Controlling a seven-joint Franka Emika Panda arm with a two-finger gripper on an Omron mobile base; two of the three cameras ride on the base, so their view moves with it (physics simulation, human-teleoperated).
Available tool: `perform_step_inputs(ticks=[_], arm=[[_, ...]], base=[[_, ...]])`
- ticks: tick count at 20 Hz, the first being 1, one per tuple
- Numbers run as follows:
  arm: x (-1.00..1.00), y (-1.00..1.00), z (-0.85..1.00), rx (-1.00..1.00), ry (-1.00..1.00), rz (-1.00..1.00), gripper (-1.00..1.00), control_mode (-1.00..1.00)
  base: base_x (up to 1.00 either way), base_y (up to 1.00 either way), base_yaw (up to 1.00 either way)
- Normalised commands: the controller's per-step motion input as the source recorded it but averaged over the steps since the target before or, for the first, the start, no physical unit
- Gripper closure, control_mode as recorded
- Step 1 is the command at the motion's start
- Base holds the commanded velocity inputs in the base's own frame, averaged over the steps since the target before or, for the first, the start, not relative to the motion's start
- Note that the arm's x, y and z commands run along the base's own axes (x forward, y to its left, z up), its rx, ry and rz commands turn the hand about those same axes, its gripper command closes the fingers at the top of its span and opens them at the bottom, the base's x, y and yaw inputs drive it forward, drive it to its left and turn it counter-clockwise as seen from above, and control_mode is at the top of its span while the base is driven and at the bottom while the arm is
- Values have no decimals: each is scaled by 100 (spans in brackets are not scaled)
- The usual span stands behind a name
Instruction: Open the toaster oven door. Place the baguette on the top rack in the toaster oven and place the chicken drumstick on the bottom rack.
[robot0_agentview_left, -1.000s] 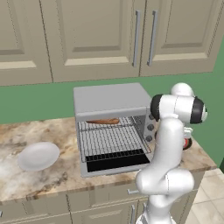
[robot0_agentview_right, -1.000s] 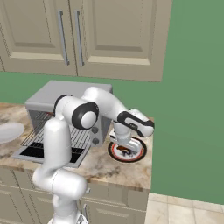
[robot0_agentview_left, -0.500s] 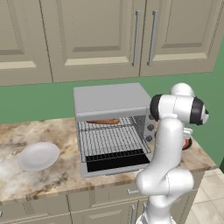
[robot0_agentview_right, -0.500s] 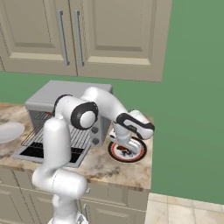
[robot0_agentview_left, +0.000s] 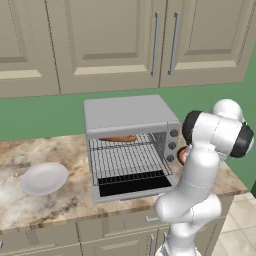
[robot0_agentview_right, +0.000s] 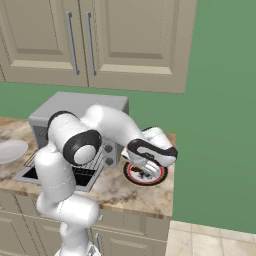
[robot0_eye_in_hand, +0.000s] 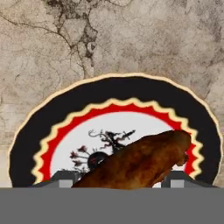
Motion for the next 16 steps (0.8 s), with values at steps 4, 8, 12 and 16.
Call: perform_step_inputs(ticks=[4,8,12,16], arm=[[-74,0,100,14,14,0,100,-100],[-71,10,100,15,19,0,100,-100],[-63,14,100,15,18,0,100,-100],[-58,22,100,14,18,0,100,-100]], base=[[0,0,0],[0,0,0],[0,0,0],[0,0,0]])
